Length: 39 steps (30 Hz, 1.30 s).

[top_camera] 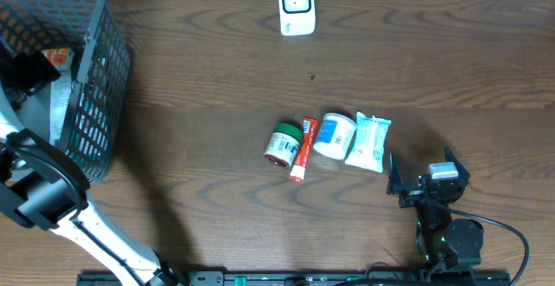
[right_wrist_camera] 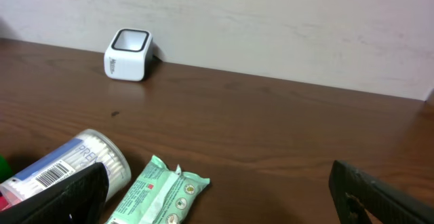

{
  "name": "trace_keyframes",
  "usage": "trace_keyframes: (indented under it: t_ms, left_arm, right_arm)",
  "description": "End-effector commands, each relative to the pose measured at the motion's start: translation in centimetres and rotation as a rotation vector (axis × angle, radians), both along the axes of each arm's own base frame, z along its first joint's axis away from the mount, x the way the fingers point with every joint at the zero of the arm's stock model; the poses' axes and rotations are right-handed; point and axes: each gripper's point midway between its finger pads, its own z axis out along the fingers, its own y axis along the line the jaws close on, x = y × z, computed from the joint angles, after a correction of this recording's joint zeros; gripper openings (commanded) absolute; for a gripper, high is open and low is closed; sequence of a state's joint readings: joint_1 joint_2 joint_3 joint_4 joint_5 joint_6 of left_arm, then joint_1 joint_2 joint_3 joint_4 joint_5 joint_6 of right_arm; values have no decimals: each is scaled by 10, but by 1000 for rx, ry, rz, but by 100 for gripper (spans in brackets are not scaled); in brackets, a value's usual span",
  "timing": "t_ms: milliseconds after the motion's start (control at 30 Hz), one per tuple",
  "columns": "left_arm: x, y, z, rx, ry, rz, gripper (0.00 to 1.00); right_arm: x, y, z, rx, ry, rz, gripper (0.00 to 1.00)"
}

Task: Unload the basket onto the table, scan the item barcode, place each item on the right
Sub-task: 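Move the left gripper into the basket toward the green glove package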

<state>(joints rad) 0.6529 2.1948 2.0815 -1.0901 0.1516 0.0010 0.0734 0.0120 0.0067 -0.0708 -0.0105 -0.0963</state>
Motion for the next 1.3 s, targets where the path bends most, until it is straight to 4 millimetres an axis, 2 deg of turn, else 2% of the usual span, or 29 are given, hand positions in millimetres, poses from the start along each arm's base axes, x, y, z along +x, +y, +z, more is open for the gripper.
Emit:
trace_keyframes:
  t_ms: [0, 100, 300, 433, 600, 700, 800, 933, 1000, 1067, 1133, 1267]
  left_arm:
    - [-7, 0, -29, -49, 62, -6, 96]
    - [-9, -6, -56, -109, 109, -9, 96]
    - [-16, -13, -89, -173, 176, -9, 96]
    - [-20, -16, -100, -193, 201, -8, 96]
    - [-19, -22, -104, -225, 193, -11, 95]
    - [-16, -30, -104, -272, 168, -18, 90]
    - [-15, -34, -104, -292, 159, -21, 80]
    - [-15, -34, -104, -291, 159, -21, 60]
    - [-15, -34, -104, -291, 159, -21, 58]
    - [-14, -34, -104, -290, 158, -21, 61]
    - [-12, -32, -104, -284, 149, -21, 73]
    - [-6, -27, -99, -261, 124, -38, 80]
  right_arm:
    - [0, 1, 0, -6, -1, 4, 99]
    - [0, 1, 0, -6, -1, 3, 99]
    - [0, 1, 0, -6, -1, 4, 99]
    - [0, 1, 0, -6, -1, 3, 99]
    - [0, 1, 0, -6, -1, 3, 99]
    - [0, 1, 0, -6, -1, 3, 99]
    - [0, 1, 0, -6, -1, 4, 99]
    - [0, 1, 0, -6, -1, 4, 99]
    - [0, 1, 0, -6, -1, 3, 99]
    - [0, 1, 0, -6, -1, 4, 99]
    - [0, 1, 0, -6, -1, 4, 99]
    - [0, 1, 0, -6, 0, 3, 99]
